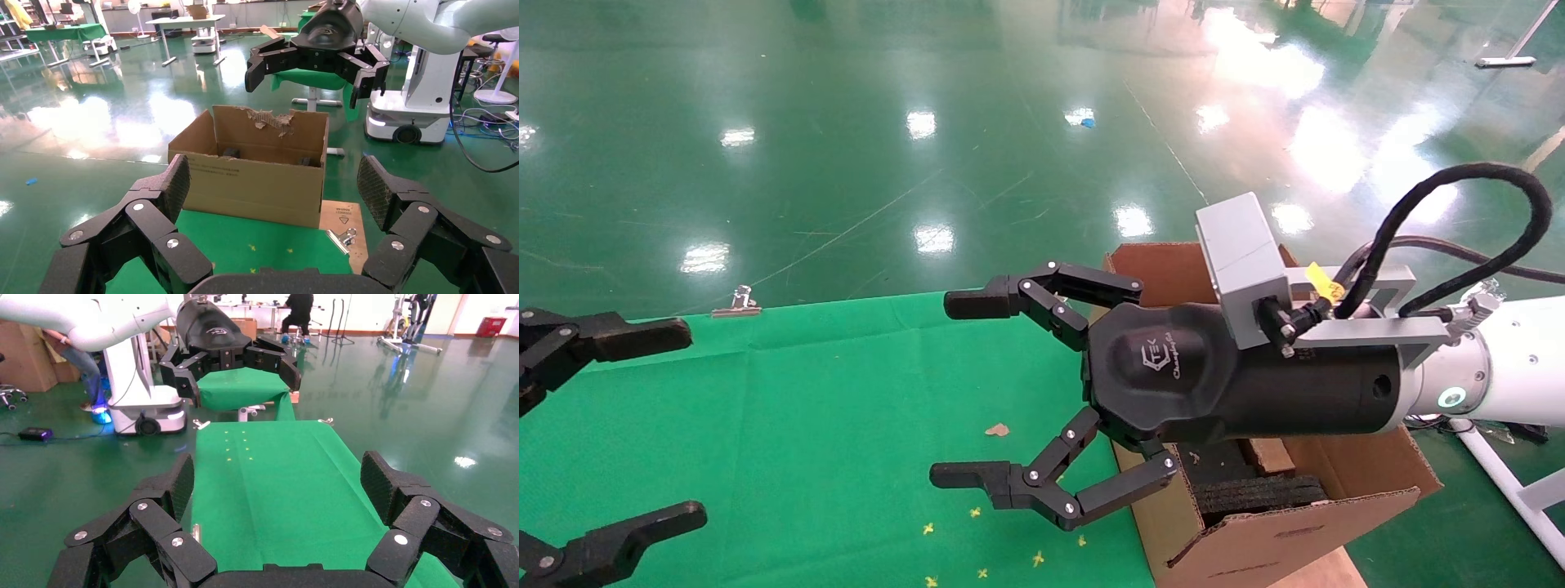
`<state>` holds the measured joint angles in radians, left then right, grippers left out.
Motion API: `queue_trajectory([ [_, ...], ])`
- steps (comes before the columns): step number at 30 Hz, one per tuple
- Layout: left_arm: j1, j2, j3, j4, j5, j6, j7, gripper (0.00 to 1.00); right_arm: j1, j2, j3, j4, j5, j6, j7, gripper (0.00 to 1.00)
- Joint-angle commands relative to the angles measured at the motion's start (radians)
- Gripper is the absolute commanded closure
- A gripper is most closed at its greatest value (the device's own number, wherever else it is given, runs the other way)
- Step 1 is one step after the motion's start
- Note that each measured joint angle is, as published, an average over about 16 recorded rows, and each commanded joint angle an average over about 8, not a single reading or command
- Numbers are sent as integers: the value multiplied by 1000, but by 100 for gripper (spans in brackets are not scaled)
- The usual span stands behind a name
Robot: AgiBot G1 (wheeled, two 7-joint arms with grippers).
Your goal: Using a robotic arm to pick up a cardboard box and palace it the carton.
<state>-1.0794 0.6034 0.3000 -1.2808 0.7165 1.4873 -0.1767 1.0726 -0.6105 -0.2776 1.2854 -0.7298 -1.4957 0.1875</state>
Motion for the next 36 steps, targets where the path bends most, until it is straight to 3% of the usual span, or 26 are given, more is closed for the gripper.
queue_trajectory([
  [1,0,0,0,0,0,0,0,0,1,0,-1,-1,0,0,0,0],
  [36,0,0,0,0,0,0,0,0,4,-1,-5,-4,-2,1,1,0],
])
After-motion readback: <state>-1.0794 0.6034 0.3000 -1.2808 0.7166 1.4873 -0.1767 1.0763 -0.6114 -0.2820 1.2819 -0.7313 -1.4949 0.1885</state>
